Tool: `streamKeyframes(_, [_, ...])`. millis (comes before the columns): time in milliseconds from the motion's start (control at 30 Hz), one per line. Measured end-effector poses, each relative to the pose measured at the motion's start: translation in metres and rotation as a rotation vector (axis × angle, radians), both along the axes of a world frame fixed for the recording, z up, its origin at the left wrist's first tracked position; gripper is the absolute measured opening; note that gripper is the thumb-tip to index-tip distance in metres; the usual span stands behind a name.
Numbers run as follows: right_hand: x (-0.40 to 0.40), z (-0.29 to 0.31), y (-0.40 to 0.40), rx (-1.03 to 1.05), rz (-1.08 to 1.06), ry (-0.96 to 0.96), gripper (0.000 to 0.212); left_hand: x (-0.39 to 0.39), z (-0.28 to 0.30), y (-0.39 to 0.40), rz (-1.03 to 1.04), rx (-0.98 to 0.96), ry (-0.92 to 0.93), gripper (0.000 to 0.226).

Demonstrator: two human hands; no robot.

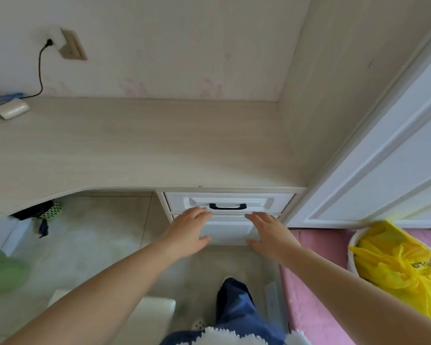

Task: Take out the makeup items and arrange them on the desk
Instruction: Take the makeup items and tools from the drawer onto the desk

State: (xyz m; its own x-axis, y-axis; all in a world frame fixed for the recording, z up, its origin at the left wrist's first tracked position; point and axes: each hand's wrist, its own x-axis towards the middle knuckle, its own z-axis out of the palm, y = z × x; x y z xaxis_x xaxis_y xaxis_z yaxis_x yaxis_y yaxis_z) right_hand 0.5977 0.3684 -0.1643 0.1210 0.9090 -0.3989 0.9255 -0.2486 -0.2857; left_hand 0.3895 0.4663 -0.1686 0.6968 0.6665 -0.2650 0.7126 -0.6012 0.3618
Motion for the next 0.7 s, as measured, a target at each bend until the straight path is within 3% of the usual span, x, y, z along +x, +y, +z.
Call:
streamKeyframes(400, [0.039, -0.048, 0.09, -0.153, 0.177, 0.029, 0.069, 0.046, -0.027, 0.07, 0.014, -0.188, 0.134, 0.068])
streamKeyframes(700, [0.032, -0.108, 0.119, -0.157, 0.041, 0.091, 0.068, 0.052, -0.081, 0.109, -0.238, -0.191, 0.205, 0.066])
